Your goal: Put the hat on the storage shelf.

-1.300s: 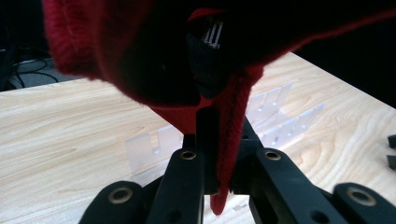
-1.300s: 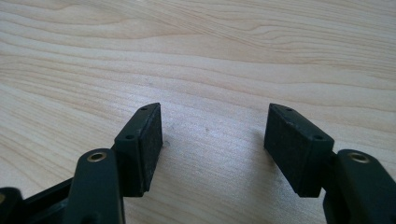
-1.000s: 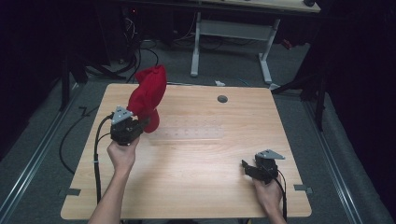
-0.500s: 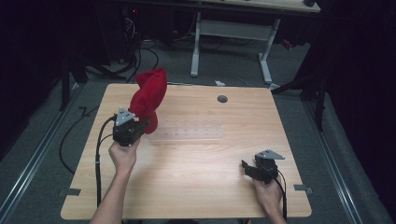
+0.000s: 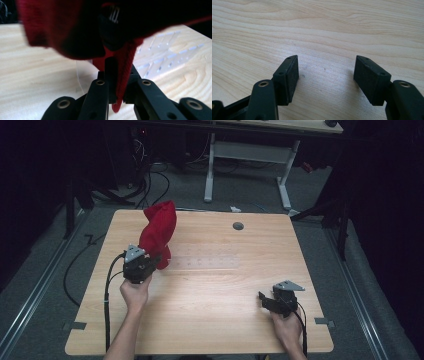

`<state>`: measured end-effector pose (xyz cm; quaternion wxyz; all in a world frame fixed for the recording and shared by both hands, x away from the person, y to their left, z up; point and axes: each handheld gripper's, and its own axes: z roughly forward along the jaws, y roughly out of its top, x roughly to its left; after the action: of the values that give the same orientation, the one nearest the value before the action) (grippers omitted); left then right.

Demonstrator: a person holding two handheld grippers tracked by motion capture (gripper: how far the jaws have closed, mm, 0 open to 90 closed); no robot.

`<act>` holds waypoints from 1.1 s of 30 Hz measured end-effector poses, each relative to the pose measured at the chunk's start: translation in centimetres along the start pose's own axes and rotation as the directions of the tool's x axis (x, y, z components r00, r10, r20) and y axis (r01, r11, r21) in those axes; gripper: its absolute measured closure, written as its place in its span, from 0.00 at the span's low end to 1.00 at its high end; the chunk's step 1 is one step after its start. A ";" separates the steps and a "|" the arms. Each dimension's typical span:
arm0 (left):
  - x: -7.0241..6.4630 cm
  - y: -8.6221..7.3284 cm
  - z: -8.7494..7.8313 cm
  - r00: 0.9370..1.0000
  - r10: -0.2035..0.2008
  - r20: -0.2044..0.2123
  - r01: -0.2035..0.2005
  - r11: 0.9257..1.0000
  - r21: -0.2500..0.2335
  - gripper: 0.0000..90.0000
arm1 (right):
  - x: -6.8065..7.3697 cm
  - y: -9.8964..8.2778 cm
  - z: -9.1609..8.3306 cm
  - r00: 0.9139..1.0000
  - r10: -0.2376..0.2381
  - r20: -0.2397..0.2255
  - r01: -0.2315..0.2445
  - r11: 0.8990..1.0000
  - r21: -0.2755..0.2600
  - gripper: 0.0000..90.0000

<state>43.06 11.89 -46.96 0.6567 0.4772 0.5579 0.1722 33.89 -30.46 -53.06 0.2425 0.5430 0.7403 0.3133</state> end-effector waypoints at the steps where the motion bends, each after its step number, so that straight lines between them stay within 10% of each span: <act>1: 0.1 -0.1 -0.1 1.000 -0.005 0.001 0.005 1.000 0.007 0.94 | 0.0 0.0 0.0 1.000 0.000 0.000 0.000 1.000 0.000 0.41; 16: 1.8 -0.9 -2.1 0.997 -0.049 -0.054 0.054 0.993 0.108 0.50 | 0.0 0.0 0.0 1.000 0.002 0.000 -0.002 1.000 0.001 0.41; 33: 0.9 -2.9 -4.5 0.999 -0.003 -0.048 0.011 0.986 0.164 0.45 | 0.0 0.0 0.0 1.000 0.001 -0.001 -0.001 1.000 0.001 0.41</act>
<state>38.41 13.10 -49.46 0.6023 0.5234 0.5876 0.1346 33.88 -30.44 -53.05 0.2416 0.5432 0.7404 0.3135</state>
